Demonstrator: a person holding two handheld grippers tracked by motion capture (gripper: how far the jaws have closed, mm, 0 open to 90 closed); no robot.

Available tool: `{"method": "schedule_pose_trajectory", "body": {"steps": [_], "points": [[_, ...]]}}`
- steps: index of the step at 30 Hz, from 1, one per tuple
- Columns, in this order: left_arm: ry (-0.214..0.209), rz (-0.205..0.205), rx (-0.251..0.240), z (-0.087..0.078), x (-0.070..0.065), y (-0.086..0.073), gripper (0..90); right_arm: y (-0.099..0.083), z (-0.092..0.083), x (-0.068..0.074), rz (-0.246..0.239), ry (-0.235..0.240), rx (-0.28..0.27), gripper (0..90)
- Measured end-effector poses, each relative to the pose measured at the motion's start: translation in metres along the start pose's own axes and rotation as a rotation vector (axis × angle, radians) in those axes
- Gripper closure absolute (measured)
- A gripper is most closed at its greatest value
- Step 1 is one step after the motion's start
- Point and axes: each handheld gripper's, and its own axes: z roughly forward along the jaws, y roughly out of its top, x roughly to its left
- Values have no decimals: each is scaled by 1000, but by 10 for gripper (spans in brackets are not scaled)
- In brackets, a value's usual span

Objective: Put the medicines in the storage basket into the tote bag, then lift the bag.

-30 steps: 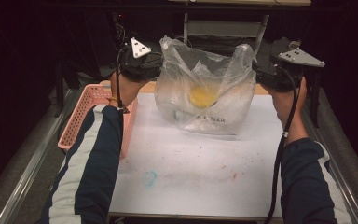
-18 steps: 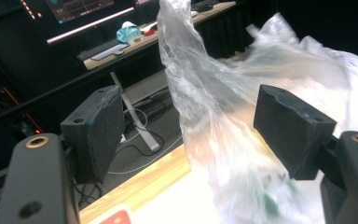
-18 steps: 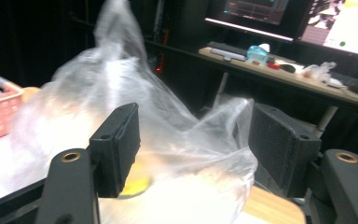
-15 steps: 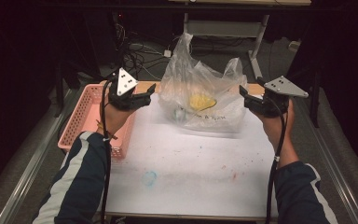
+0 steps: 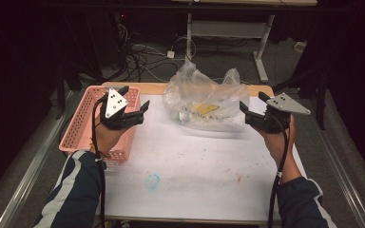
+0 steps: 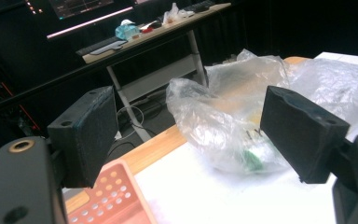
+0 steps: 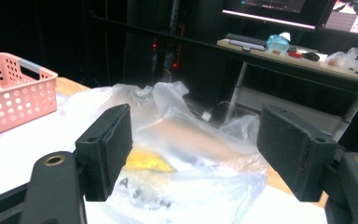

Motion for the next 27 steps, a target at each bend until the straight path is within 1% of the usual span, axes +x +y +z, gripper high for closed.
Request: {"method": "schedule_pose_trajectory", "body": {"steps": [1, 2, 4, 6, 9, 12, 14, 15, 16, 17, 18, 19, 22, 25, 26, 27], "points": [[-5, 8, -3, -1, 0, -2, 188, -2, 0, 0, -1, 6, 3, 265], [-12, 3, 7, -3, -1, -4, 183, -3, 0, 1, -4, 12, 8, 257], [-12, 20, 8, -4, -2, -7, 165, -6, -2, 2, -9, 13, 7, 250], [-3, 14, 9, -7, -5, -10, 165, -8, -5, 3, -4, 22, 3, 242], [-17, -2, -4, -12, -4, -14, 166, -12, -7, 8, -19, 37, 22, 215], [-19, 11, 4, -16, -6, -17, 165, -17, -9, 12, -20, 50, 24, 204], [-21, 17, 6, -20, -7, -20, 165, -19, -11, 13, -24, 49, 25, 189], [-27, 14, 13, -22, -8, -21, 165, -20, -12, 13, -23, 52, 26, 188], [-26, 27, 10, -23, -9, -22, 165, -21, -13, 14, -17, 54, 23, 188], [-32, 24, 14, -25, -10, -24, 165, -21, -15, 14, -16, 53, 17, 188], [-30, 37, 11, -26, -11, -25, 165, -22, -17, 15, -19, 56, 12, 188], [-33, 33, 19, -28, -12, -26, 165, -22, -19, 15, -19, 57, 9, 188], [-43, 44, 29, -32, -16, -29, 165, -25, -25, 17, -14, 66, 5, 189], [-46, 56, 27, -38, -20, -33, 165, -28, -31, 21, -38, 76, 7, 191], [-35, 70, 24, -39, -21, -34, 165, -28, -32, 22, -40, 82, 9, 192], [-33, 62, 30, -41, -23, -36, 165, -29, -34, 24, -41, 84, 13, 192]]}}
